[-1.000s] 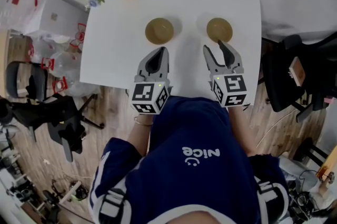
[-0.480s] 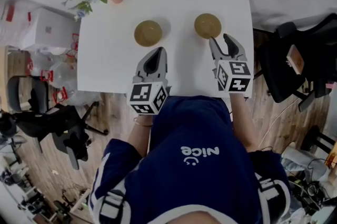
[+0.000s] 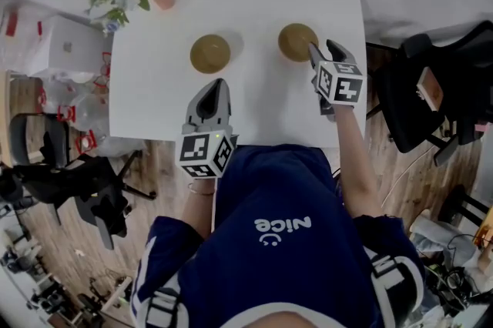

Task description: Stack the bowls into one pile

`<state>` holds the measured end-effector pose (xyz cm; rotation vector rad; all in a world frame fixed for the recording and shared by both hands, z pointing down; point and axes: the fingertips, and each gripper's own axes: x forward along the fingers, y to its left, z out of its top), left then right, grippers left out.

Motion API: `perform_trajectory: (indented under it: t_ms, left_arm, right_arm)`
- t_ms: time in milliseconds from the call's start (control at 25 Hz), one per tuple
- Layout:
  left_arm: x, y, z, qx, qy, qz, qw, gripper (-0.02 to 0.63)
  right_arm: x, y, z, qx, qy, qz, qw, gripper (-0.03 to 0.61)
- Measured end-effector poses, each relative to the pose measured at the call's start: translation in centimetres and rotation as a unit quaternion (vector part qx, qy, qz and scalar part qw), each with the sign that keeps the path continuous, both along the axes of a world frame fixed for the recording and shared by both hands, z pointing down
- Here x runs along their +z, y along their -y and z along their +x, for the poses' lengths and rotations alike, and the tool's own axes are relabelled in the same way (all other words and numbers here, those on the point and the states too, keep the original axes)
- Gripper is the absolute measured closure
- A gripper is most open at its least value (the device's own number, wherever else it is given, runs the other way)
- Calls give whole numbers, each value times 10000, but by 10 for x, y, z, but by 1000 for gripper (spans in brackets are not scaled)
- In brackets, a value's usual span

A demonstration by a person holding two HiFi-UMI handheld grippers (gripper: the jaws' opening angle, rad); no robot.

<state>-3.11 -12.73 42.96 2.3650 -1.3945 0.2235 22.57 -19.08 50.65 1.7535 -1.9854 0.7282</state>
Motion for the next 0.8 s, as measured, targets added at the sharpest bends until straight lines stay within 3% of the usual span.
perform_trajectory:
  t_ms: [320, 560, 720, 800]
  left_arm:
    - [9, -4, -17, -340, 120, -151, 9992, 597]
    - [10, -5, -24, -500, 136, -157, 9985, 597]
    - [10, -4, -24, -507, 91, -179, 9985, 597]
    - [9, -3, -23, -502, 25, -189, 9986, 597]
  right_arm:
    - [43, 28, 11, -143, 203, -721, 9971, 380]
    - [59, 39, 12, -163, 326, -1001, 9943, 396]
    - [62, 42, 13, -95, 284, -1079, 9937, 511]
    - [62, 43, 12, -59, 343, -1105, 9933, 532]
